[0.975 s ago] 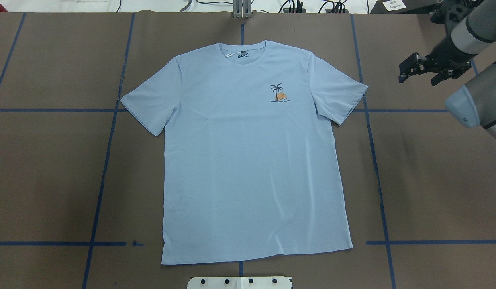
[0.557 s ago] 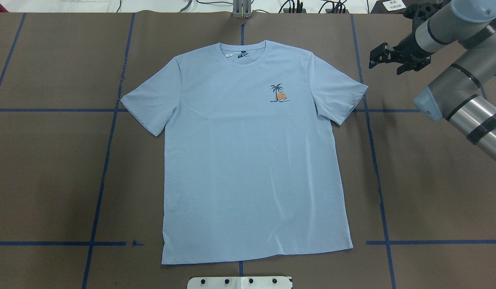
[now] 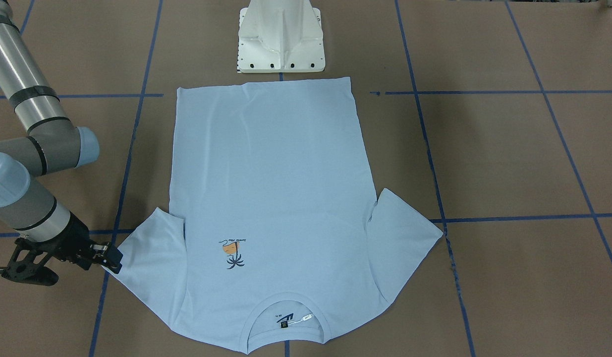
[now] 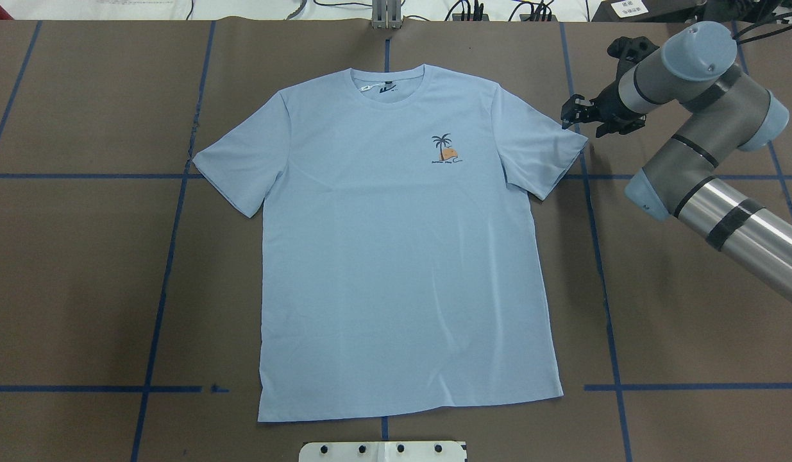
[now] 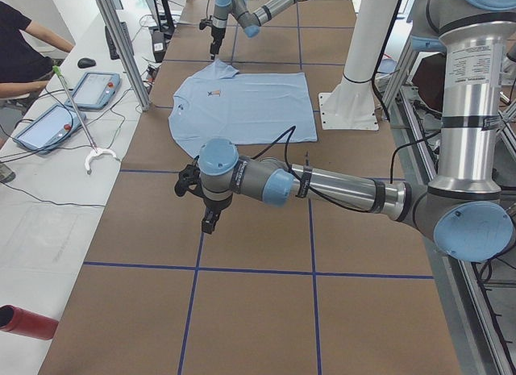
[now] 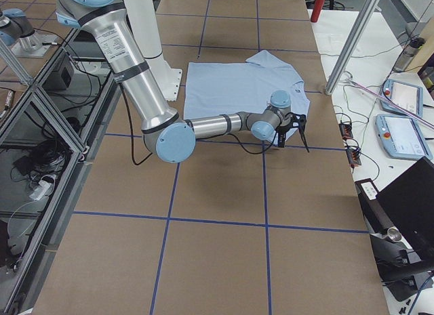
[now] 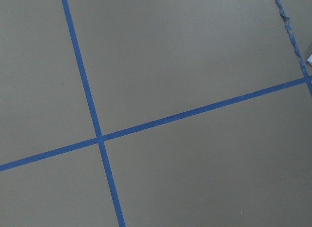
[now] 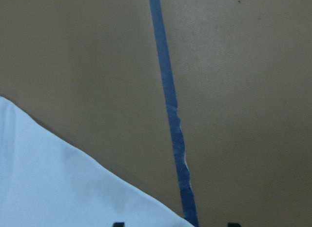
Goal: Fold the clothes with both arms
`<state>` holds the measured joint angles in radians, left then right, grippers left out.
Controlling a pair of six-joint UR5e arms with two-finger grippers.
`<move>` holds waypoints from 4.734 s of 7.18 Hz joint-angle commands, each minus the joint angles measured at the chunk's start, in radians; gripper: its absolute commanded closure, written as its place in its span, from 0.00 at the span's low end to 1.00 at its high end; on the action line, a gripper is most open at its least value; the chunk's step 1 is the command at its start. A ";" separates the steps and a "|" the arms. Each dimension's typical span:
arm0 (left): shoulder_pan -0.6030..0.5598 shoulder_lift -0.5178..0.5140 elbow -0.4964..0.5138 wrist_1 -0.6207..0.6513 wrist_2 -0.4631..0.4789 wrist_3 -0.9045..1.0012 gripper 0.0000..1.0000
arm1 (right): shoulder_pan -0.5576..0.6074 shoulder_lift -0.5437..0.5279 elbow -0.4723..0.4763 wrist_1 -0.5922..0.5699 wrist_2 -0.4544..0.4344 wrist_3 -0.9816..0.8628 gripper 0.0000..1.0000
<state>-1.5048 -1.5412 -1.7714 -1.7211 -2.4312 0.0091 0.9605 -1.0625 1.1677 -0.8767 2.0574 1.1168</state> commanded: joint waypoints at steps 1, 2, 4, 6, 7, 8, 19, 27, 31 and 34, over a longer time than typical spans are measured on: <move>0.000 0.000 0.000 0.000 0.000 0.000 0.00 | -0.011 -0.004 -0.002 0.001 -0.002 0.006 0.55; 0.000 0.000 0.000 0.000 -0.002 0.000 0.00 | -0.009 -0.004 0.000 -0.001 -0.002 0.006 0.96; -0.002 0.000 -0.003 0.000 -0.003 0.000 0.00 | -0.006 -0.005 0.001 0.002 0.000 -0.009 1.00; 0.000 0.000 -0.011 0.000 -0.005 -0.001 0.00 | -0.008 -0.007 0.012 0.007 0.003 -0.012 1.00; 0.000 0.000 -0.011 0.000 -0.005 -0.001 0.00 | -0.011 0.004 0.024 -0.005 0.006 0.000 1.00; 0.000 0.000 -0.016 0.000 -0.005 -0.001 0.00 | -0.019 0.031 0.044 -0.022 0.006 0.033 1.00; 0.288 -0.374 0.249 -0.161 0.053 -0.592 0.00 | -0.266 0.253 0.195 -0.151 -0.241 0.325 0.00; 0.624 -0.516 0.494 -0.437 0.368 -1.253 0.22 | -0.261 0.111 0.317 -0.110 -0.232 0.317 0.00; 0.643 -0.524 0.495 -0.440 0.423 -1.242 0.58 | -0.261 0.108 0.316 -0.110 -0.237 0.316 0.00; 0.644 -0.531 0.510 -0.442 0.423 -1.238 1.00 | -0.261 0.107 0.317 -0.110 -0.237 0.314 0.00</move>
<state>-0.8611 -2.0704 -1.2654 -2.1629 -2.0074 -1.2308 0.6995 -0.9554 1.4840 -0.9864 1.8209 1.4314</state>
